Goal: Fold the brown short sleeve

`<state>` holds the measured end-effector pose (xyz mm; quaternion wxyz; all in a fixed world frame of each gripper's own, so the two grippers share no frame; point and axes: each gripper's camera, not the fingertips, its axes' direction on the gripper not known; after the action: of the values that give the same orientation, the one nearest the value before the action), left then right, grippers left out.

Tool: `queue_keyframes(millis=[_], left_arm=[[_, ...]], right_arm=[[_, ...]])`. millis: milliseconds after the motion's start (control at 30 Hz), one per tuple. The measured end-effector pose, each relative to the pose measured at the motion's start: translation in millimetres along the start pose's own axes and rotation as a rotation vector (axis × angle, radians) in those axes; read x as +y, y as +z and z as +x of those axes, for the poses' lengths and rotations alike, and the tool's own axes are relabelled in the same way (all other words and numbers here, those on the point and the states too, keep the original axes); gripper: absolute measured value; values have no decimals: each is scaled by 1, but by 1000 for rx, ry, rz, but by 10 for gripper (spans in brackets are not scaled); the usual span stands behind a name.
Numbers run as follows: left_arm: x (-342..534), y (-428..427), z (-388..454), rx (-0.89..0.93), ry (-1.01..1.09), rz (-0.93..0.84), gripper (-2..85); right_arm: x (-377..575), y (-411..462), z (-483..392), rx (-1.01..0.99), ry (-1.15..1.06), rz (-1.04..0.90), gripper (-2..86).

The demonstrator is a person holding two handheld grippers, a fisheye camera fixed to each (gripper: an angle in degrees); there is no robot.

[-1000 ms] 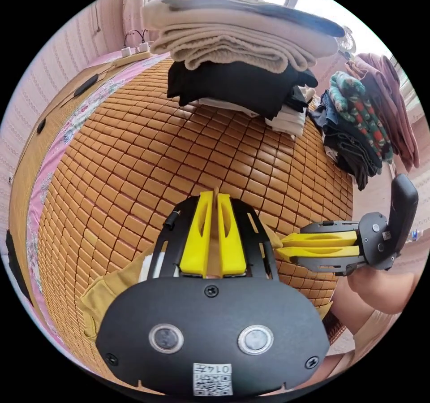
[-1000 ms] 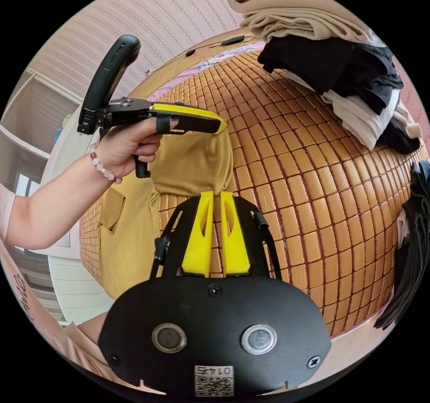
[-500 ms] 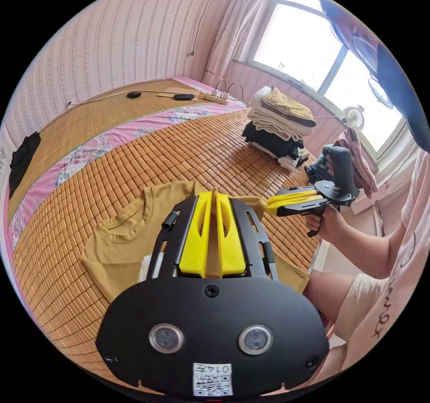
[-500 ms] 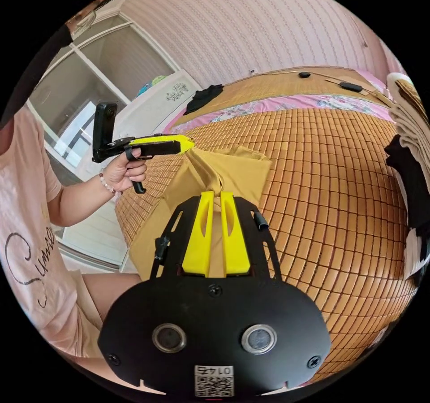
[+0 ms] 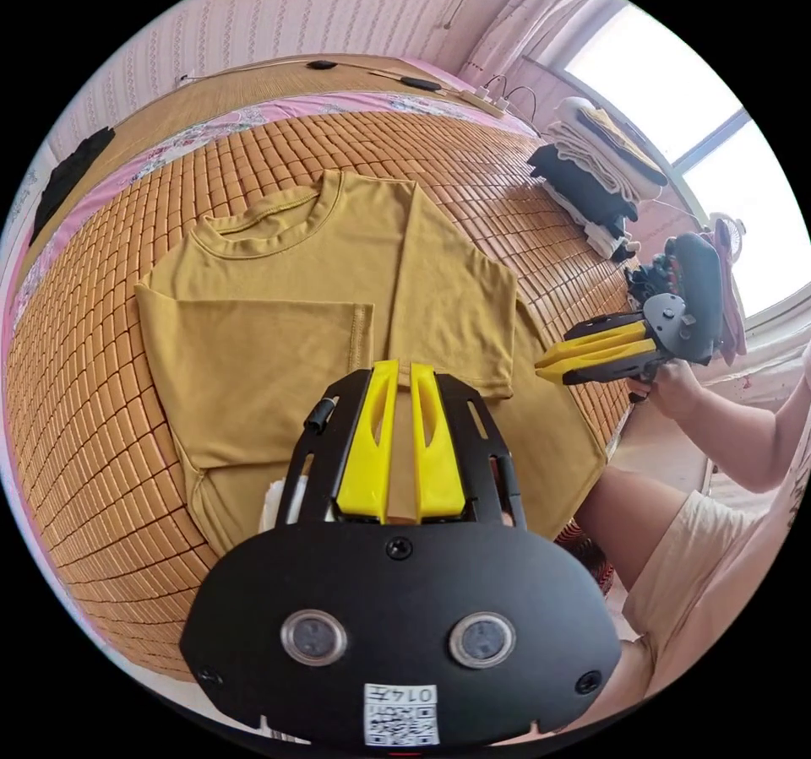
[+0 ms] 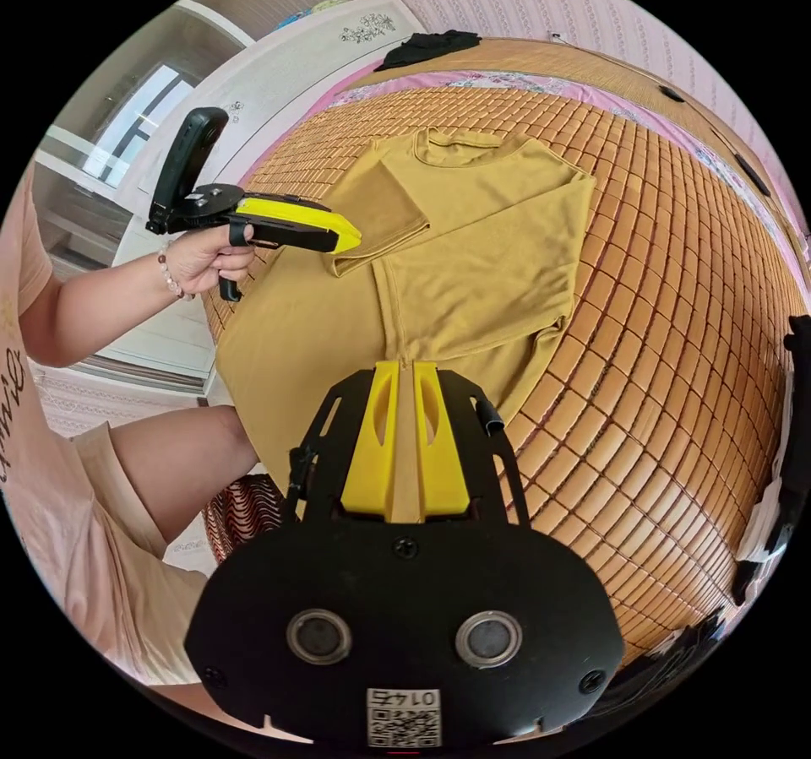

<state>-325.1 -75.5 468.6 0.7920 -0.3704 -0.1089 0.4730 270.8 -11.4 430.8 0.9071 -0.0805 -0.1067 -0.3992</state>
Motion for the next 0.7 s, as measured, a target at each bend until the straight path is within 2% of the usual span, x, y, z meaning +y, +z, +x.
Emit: queue_keyframes(millis=[67, 167, 233, 367, 467, 600, 667, 700], left_arm=[[3, -10, -8, 40, -44, 50, 34], [8, -27, -42, 61, -172, 122, 45], [9, -37, -80, -8, -251, 156, 52], [5, -52, -134, -106, -319, 190, 62], [3, -58, -176, -131, -376, 201, 72], [-7, -48, -220, -41, -453, 158, 98], [-12, -42, -231, -4, -468, 136, 87], [-15, -40, -234, 9, -457, 121, 35]], right_arm=[[-9, -3, 6, 32, 3, 16, 25], [-30, -25, 34, 93, 59, 149, 52], [-55, -35, 68, 132, 103, 233, 91], [-96, -22, 122, 130, 174, 211, 120], [-118, -7, 147, 66, 215, 208, 108], [-135, 0, 156, 66, 193, 179, 67], [-141, 4, 156, 43, 176, 149, 48], [-145, 7, 157, 17, 165, 133, 28]])
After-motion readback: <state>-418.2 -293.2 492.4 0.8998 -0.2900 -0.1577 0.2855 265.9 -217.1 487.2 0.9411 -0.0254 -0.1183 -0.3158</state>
